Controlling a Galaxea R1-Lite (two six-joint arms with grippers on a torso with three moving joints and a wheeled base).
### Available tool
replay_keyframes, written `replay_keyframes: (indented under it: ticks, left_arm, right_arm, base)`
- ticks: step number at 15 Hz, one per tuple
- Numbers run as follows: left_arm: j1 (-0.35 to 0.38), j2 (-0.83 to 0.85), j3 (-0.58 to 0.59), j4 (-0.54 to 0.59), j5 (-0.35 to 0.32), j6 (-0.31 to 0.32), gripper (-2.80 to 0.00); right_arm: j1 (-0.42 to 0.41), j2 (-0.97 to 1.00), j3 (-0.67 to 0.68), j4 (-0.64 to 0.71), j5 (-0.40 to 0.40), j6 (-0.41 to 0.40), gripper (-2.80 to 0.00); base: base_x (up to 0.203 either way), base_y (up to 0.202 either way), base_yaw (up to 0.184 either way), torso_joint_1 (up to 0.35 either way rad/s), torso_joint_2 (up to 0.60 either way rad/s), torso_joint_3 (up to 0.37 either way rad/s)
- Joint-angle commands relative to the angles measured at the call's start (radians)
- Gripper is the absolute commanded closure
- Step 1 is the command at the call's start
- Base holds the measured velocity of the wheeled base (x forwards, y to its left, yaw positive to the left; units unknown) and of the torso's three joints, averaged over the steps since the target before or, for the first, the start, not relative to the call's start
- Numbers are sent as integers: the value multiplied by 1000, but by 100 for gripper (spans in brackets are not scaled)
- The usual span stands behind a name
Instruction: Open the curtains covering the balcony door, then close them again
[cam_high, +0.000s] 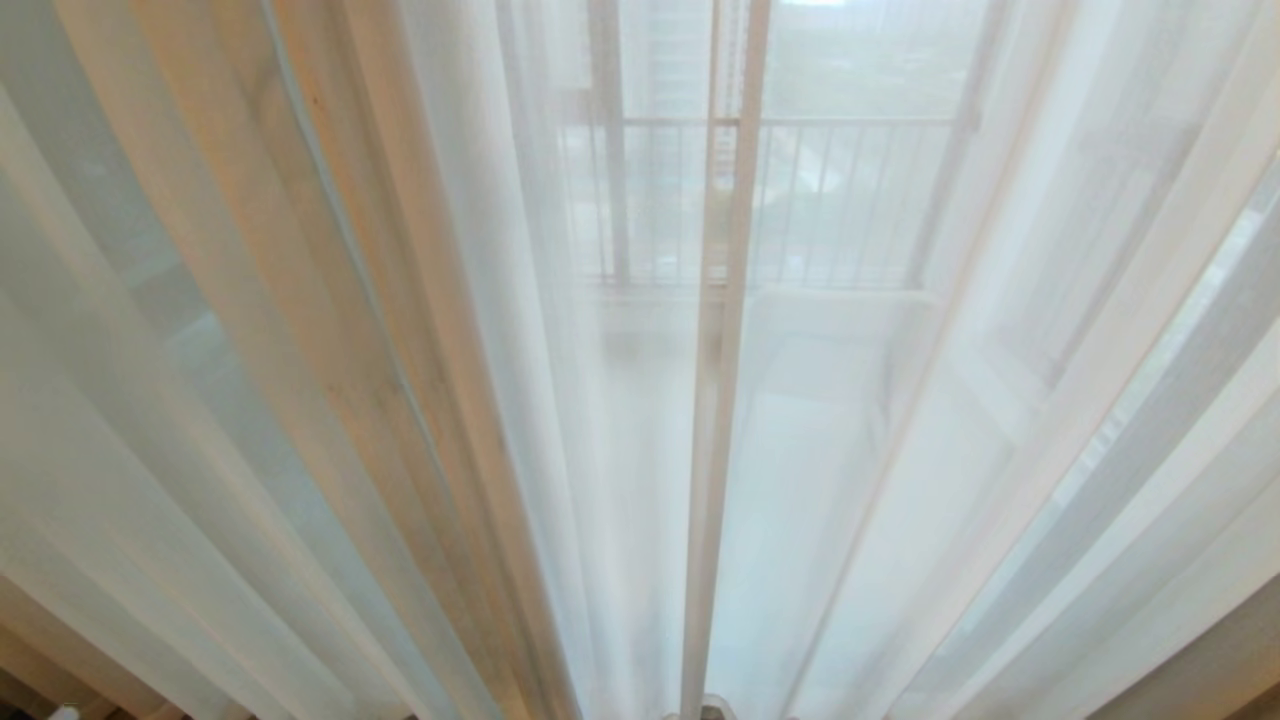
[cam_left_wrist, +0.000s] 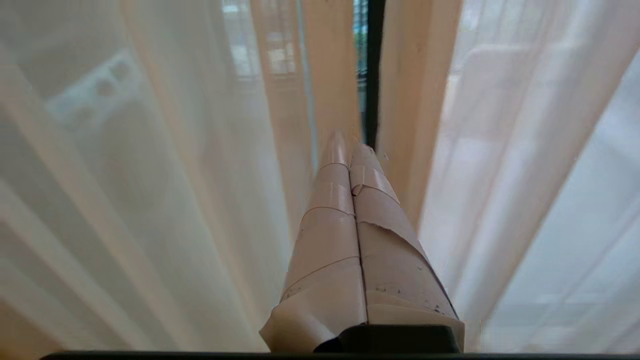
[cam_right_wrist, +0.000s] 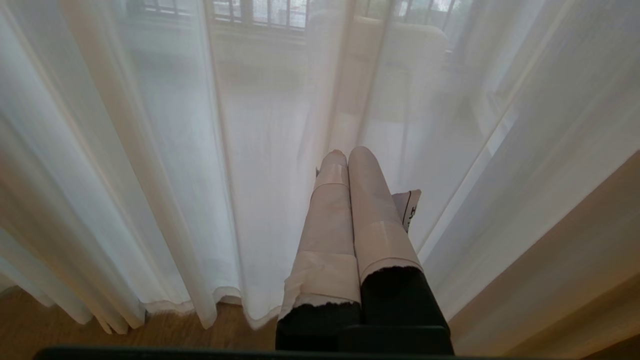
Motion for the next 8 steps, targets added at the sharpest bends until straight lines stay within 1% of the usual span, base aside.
replay_keyframes:
  ticks: [1, 2, 3, 4, 6, 7, 8]
  left_arm:
    - [0, -12, 0, 58, 8, 211, 0]
    - [0, -12, 0, 67, 0, 212, 0]
    - [0, -12, 0, 67, -3, 197, 0]
    - [0, -12, 0, 70, -3, 140, 0]
    - [0, -12, 0, 95, 22, -24, 0]
    - [0, -12, 0, 99, 35, -72, 0]
    - [0, -12, 0, 101, 40, -64, 0]
  right_arm:
    - [0, 1, 0, 0, 0, -1, 0]
    - [0, 1, 0, 0, 0, -1, 0]
    - [0, 1, 0, 0, 0, -1, 0]
    - [0, 1, 0, 0, 0, -1, 0]
    - [0, 1, 0, 0, 0, -1, 0]
    - [0, 1, 0, 0, 0, -1, 0]
    - [0, 1, 0, 0, 0, -1, 0]
  base:
    - [0, 0, 0, 0, 0, 0]
    - [0, 0, 0, 0, 0, 0]
    - [0, 0, 0, 0, 0, 0]
    - [0, 0, 0, 0, 0, 0]
    - [0, 0, 0, 0, 0, 0]
    - [0, 0, 0, 0, 0, 0]
    - [0, 0, 0, 0, 0, 0]
